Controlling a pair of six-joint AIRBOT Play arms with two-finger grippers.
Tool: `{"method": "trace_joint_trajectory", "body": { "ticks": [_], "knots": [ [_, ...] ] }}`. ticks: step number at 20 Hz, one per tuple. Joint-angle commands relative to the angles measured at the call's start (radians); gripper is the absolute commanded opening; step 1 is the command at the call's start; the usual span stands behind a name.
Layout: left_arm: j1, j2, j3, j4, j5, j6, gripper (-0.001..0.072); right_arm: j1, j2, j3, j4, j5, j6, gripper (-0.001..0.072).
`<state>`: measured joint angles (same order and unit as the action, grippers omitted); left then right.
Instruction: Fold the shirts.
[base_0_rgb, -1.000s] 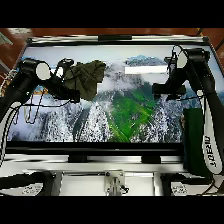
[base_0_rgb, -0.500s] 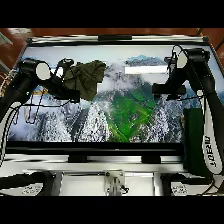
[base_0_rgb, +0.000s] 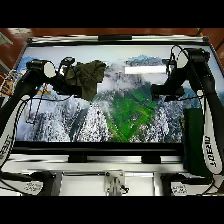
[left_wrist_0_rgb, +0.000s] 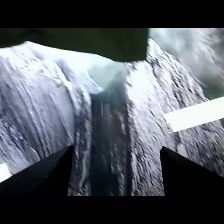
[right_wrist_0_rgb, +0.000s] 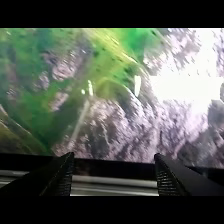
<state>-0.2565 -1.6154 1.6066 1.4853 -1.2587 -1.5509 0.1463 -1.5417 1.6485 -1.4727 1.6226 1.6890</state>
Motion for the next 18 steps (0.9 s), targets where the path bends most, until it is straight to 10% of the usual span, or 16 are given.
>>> {"method": "trace_joint_trajectory", "body": {
  "ticks": [1,15,18],
  "knots": [
    [0.132,-0.155,0.138,0.014,0.066,-0.023,0.0652,0.001,0.0,0.001,0.105,-0.099,-0.006,0.0629],
    [0.219,-0.431,0.27,-0.117,0.245,-0.021,0.0651,0.001,0.0,0.001,0.148,-0.205,-0.007,0.0629],
    [0.219,-0.435,0.27,-0.118,0.237,-0.041,0.0308,0.001,0.0,0.001,0.148,-0.206,-0.006,0.0629]
  ]
}}
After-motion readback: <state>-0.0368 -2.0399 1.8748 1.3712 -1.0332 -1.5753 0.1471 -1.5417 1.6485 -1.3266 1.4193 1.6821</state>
